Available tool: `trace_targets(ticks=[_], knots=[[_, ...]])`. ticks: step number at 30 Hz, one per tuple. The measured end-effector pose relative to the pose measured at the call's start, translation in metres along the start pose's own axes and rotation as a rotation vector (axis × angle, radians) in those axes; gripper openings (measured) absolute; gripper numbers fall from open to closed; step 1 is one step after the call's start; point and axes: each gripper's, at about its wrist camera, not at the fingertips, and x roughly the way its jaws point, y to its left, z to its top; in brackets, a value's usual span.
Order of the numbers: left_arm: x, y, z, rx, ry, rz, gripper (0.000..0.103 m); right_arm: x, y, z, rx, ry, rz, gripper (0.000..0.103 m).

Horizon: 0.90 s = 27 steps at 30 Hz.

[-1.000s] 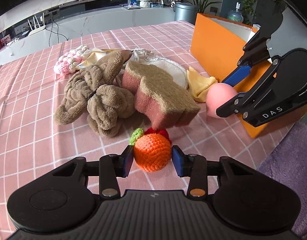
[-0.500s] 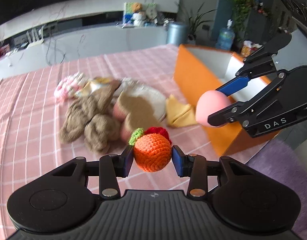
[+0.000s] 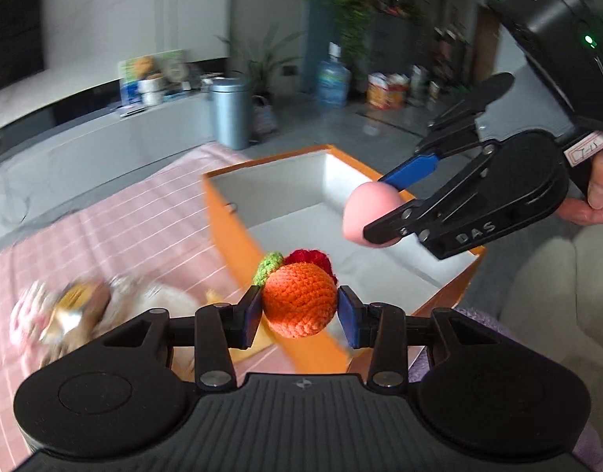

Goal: Organize soft objects
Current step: 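Carry the knitted fruit and pink ball over the box with both tools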

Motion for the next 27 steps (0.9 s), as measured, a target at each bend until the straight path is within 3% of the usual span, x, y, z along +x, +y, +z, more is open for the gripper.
trace_targets(ticks=[8,12,22,27], knots=[[0.064,-0.041,0.035,0.206,0.124,-0.077,0.047,0.039,-0.033,-0.023,0.0,0.107,0.006,0.044],[0.099,-0.048,0.043,0.251,0.191,-0.099,0.047,0.061,-0.05,-0.028,-0.022,0.135,0.018,0.044],[0.169,-0.061,0.03,0.492,0.379,-0.126,0.047,0.108,-0.055,-0.035,-0.149,0.242,0.132,0.045],[0.191,-0.061,0.026,0.497,0.451,-0.168,0.047,0.12,-0.052,-0.037,-0.177,0.301,0.183,0.046]])
